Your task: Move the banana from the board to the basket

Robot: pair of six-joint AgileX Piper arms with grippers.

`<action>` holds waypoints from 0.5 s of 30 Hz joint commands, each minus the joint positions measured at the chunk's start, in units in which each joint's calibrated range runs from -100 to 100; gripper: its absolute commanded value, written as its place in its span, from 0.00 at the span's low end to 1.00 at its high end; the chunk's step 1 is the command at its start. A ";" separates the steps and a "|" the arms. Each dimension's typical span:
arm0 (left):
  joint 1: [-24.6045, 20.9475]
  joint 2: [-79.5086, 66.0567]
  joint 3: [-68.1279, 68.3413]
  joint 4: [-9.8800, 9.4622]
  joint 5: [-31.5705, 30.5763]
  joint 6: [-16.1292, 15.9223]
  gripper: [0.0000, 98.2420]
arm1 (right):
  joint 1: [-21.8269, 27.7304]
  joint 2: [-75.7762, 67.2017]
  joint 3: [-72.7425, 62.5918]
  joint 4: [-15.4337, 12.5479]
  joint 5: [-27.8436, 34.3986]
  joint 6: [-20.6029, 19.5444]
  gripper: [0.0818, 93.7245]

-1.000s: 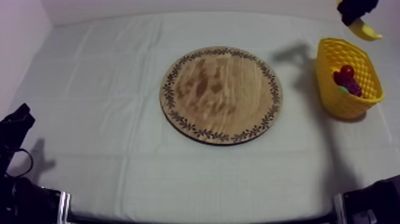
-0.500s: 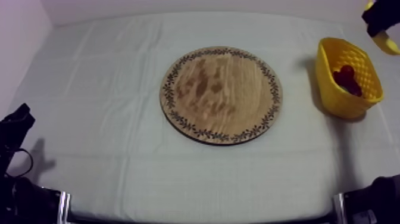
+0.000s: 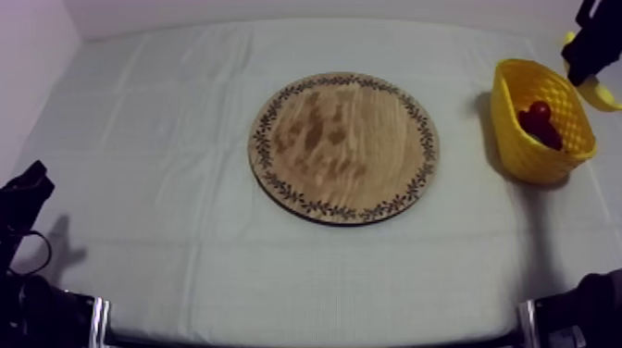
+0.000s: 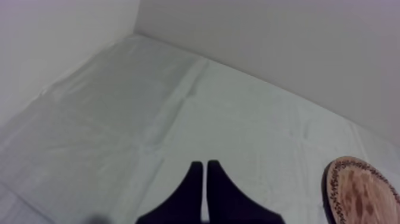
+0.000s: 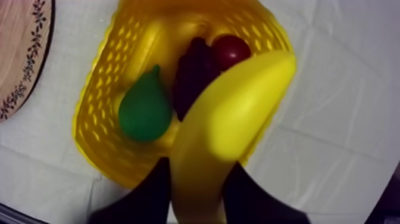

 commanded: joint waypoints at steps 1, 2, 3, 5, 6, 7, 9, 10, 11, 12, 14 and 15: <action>0.01 0.00 0.03 -0.02 -0.01 0.00 0.00 | 0.01 1.25 0.16 -0.28 0.15 -0.08 0.17; 0.01 0.00 0.03 -0.02 -0.01 0.01 0.00 | -0.01 1.90 0.23 -0.41 0.13 -0.13 0.17; 0.01 0.00 0.03 -0.02 -0.01 0.01 0.00 | -0.04 2.54 0.27 -0.55 0.12 -0.19 0.17; 0.01 0.00 0.03 -0.02 -0.01 0.01 0.00 | -0.11 3.77 0.41 -0.89 0.10 -0.24 0.17; 0.01 0.00 0.03 -0.02 -0.01 0.01 0.00 | -0.13 4.35 0.47 -1.08 0.10 -0.23 0.17; 0.01 0.00 0.03 -0.02 -0.01 0.01 0.00 | -0.20 4.94 0.51 -1.29 0.07 -0.21 0.17; 0.01 0.00 0.03 -0.02 -0.01 0.01 0.00 | -0.36 6.09 0.65 -1.71 -0.04 -0.18 0.17; 0.01 0.00 0.03 -0.02 -0.01 0.01 0.00 | -0.47 6.64 0.76 -1.92 -0.13 -0.16 0.17; 0.01 0.00 0.03 -0.02 -0.01 0.01 0.00 | -0.60 7.20 0.88 -2.10 -0.23 -0.15 0.17; 0.01 0.00 0.03 -0.02 -0.01 0.01 0.00 | -0.71 7.77 1.00 -2.28 -0.35 -0.15 0.17; 0.01 0.00 0.03 -0.02 -0.01 0.01 0.00 | -0.94 8.94 1.22 -2.59 -0.69 -0.25 0.17; 0.01 0.00 0.03 -0.02 -0.01 0.01 0.00 | -1.02 9.52 1.37 -2.74 -0.92 -0.30 0.17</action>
